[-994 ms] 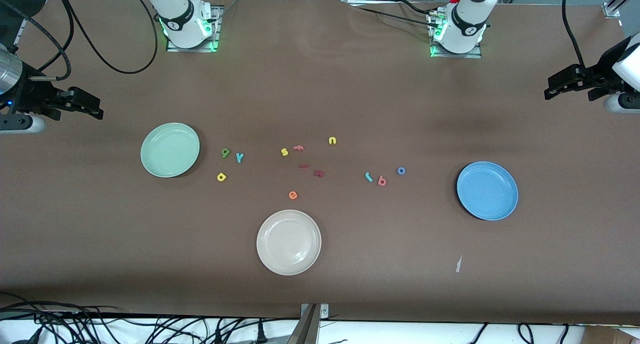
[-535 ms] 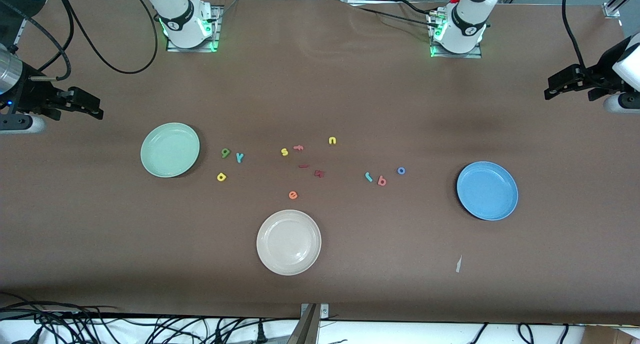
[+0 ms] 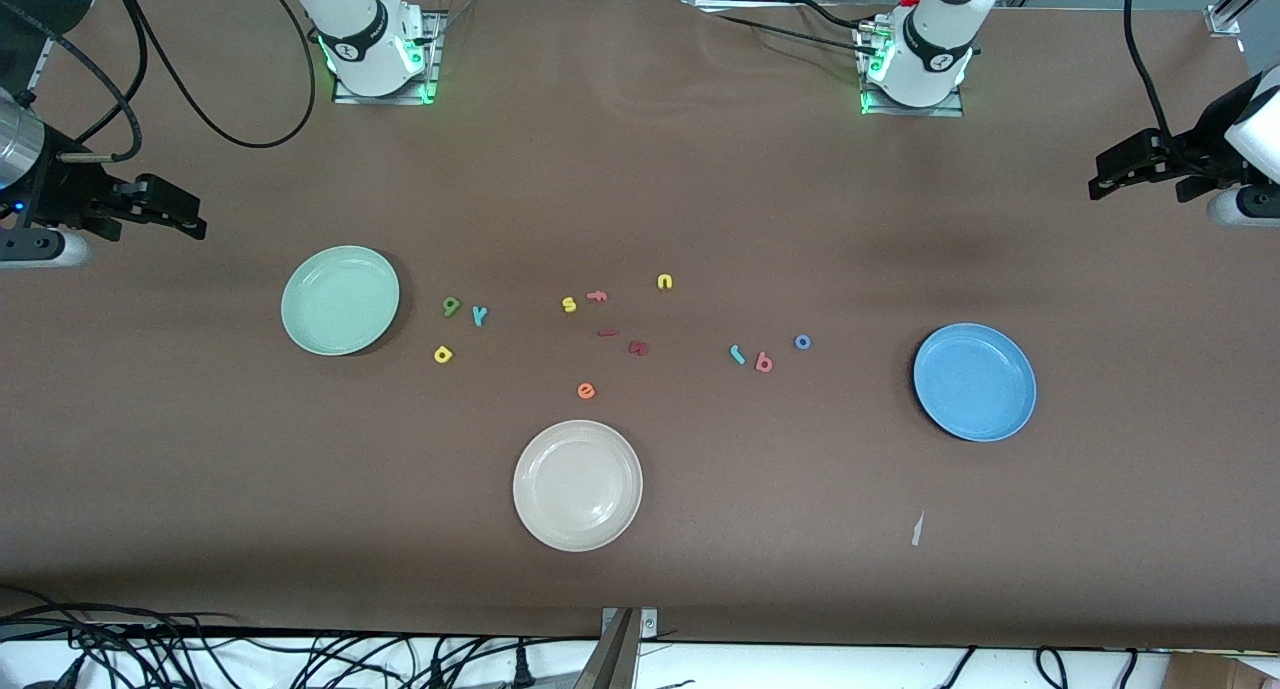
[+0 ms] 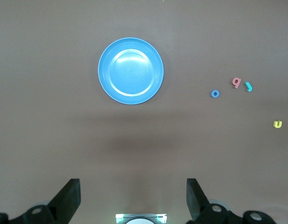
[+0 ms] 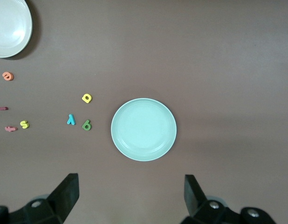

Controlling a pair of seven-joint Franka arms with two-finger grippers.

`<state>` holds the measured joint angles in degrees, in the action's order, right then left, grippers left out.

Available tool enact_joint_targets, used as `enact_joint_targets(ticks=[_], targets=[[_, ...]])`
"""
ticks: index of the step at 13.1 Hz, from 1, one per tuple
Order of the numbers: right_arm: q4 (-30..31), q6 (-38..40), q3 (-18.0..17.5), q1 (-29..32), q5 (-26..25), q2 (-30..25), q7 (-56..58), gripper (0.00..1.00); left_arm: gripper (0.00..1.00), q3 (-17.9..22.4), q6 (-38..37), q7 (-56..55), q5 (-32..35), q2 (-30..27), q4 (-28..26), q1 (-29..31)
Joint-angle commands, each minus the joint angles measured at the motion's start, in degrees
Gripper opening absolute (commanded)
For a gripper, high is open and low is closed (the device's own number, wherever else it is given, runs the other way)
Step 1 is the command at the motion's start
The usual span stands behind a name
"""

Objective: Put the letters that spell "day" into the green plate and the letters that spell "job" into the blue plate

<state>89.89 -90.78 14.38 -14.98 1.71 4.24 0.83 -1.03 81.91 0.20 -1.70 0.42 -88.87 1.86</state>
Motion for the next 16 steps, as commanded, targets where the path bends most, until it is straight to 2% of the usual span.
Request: enact_joint_targets(ticks=[1, 9, 16], targets=[[-0.42, 0.69, -0.14, 0.22, -0.13, 0.07, 0.75, 1.0, 1.0, -0.2, 0.53, -0.47, -0.68, -0.86, -0.78, 0.34], [-0.33, 0.6, -0.14, -0.04, -0.21, 0.15, -0.12, 1.0, 1.0, -0.2, 0.53, -0.47, -0.68, -0.95, -0.78, 0.34], [-0.68, 0.51, -0.66, -0.74, -0.12, 3.39, -0.13, 1.0, 1.0, -0.2, 0.62, -0.47, -0.68, -0.86, -0.78, 0.34]])
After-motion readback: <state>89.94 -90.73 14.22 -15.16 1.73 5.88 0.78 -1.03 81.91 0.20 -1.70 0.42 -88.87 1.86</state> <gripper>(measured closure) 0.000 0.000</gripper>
